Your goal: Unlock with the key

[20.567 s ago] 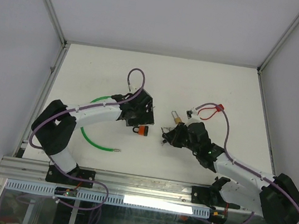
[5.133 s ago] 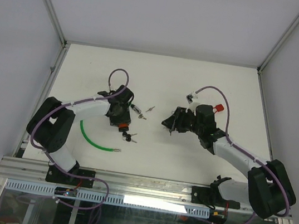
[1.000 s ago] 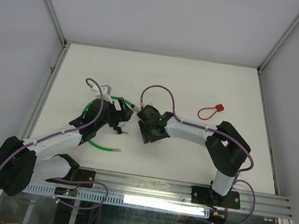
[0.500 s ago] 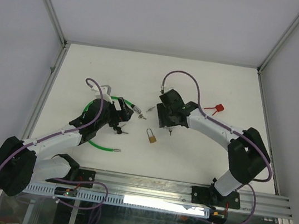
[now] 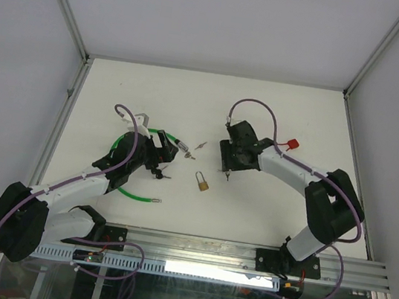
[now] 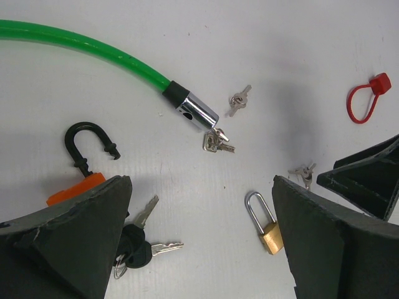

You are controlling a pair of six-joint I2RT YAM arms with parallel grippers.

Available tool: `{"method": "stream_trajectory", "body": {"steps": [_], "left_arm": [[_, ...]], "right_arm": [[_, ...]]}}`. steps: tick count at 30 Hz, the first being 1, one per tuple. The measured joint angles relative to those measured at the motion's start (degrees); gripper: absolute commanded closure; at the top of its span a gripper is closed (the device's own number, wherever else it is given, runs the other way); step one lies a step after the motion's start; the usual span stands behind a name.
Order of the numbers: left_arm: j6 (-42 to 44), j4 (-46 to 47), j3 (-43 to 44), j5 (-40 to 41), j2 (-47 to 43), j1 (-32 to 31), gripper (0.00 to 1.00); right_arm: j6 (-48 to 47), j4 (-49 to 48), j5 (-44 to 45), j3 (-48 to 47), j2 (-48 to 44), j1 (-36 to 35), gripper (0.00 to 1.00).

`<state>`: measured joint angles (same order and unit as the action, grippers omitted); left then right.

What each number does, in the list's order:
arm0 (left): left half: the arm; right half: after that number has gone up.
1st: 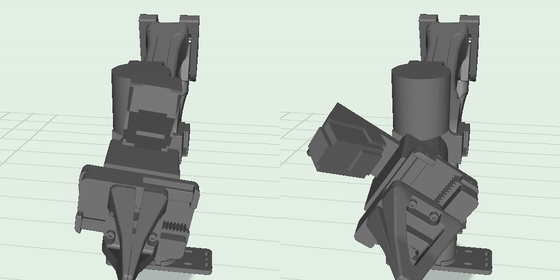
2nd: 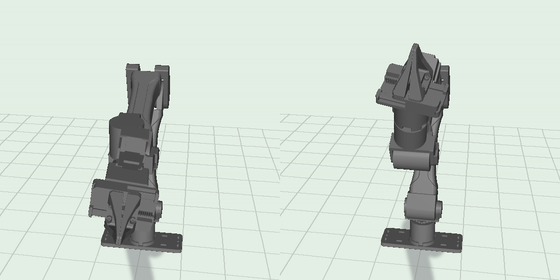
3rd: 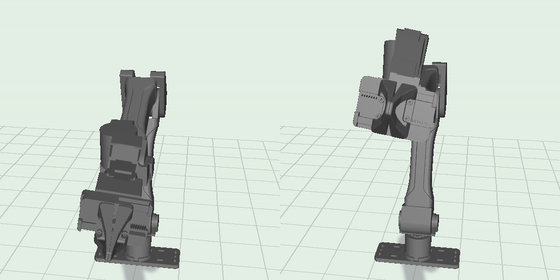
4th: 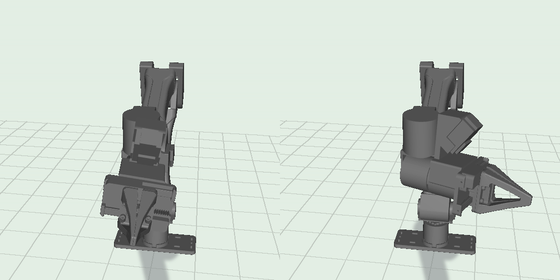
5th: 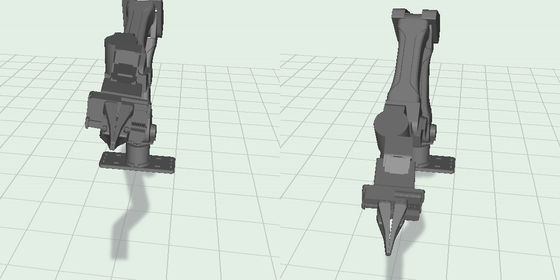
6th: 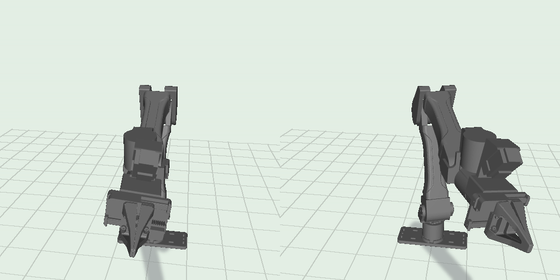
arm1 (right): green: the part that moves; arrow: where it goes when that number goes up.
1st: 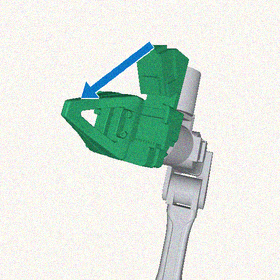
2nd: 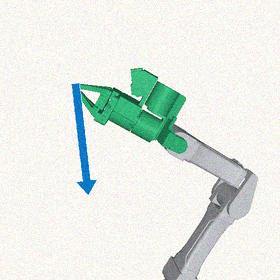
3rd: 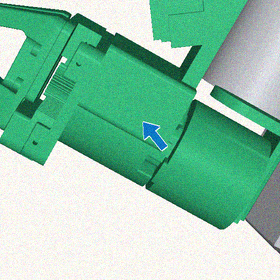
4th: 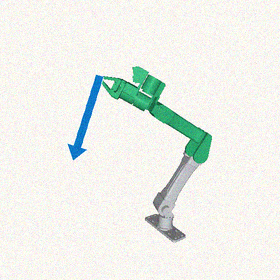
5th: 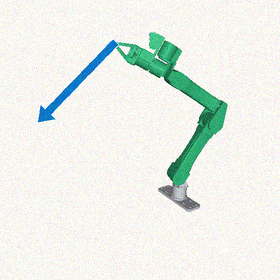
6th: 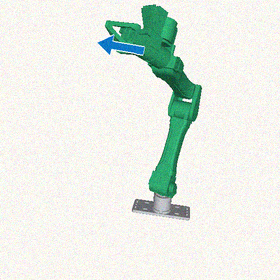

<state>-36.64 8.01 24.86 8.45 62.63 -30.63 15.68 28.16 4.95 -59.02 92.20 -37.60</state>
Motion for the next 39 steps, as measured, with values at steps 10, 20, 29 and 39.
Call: {"method": "stream_trajectory", "body": {"steps": [10,20,29,39], "left_arm": [[0.0,0.02,0.0,-0.07,0.52,0.0,0.01],[0.0,0.02,0.0,-0.11,0.68,0.0,0.01],[0.0,0.04,0.0,-1.07,0.68,0.0,0.01],[0.0,0.04,0.0,-1.14,0.68,0.0,0.01]], "right_arm": [[-0.46,-1.62,-1.33,0.0,5.29,0.0,0.57],[-0.81,-2.08,-1.84,-0.72,6.73,0.0,0.79],[-0.37,-4.22,-4.92,1.86,2.4,-0.04,1.0],[-0.33,-3.13,-5.92,4.87,-1.4,-0.04,0.84]]}}
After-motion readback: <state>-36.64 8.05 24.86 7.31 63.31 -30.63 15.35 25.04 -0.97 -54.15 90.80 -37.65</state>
